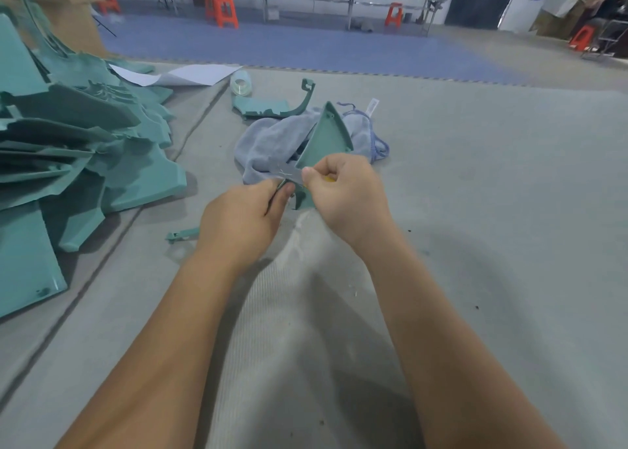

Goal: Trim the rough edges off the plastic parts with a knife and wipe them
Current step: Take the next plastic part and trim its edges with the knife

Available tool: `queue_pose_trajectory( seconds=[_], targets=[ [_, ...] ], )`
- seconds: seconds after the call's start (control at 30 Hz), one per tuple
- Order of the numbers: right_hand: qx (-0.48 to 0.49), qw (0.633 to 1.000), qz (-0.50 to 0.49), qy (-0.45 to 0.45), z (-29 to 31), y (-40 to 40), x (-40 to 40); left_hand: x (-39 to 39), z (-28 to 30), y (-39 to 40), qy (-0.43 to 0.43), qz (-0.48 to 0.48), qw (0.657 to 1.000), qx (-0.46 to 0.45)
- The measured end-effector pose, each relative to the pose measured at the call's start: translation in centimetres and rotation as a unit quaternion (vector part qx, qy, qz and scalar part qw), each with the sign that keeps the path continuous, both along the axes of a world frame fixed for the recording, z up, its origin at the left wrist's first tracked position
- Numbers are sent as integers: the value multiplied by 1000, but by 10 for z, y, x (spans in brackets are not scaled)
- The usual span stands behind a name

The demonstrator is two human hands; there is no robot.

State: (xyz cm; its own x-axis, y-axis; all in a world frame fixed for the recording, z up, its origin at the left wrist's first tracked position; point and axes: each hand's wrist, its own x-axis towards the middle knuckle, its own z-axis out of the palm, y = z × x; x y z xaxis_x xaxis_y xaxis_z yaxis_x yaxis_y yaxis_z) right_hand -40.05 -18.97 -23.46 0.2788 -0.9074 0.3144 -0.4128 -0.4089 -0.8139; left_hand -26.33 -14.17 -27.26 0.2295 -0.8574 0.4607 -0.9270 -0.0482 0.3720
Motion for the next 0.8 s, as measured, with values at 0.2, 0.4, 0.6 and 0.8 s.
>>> queue_pose_trajectory(
  seconds=[0.2,0.4,0.6,0.8],
  targets=[
    [-29,999,-42,10,5,-1,-3,-6,2,0,-23,-10,999,-40],
    [-65,996,-62,24,5,2,-1,-9,3,1,-34,-3,999,-40],
    [-90,982,-161,-43,13,-21,-26,-14,3,4,-68,-11,997,-41],
    [-75,978,-148,-129,13,-20,-31,-8,0,2,-50,-3,998,-27]
  ],
)
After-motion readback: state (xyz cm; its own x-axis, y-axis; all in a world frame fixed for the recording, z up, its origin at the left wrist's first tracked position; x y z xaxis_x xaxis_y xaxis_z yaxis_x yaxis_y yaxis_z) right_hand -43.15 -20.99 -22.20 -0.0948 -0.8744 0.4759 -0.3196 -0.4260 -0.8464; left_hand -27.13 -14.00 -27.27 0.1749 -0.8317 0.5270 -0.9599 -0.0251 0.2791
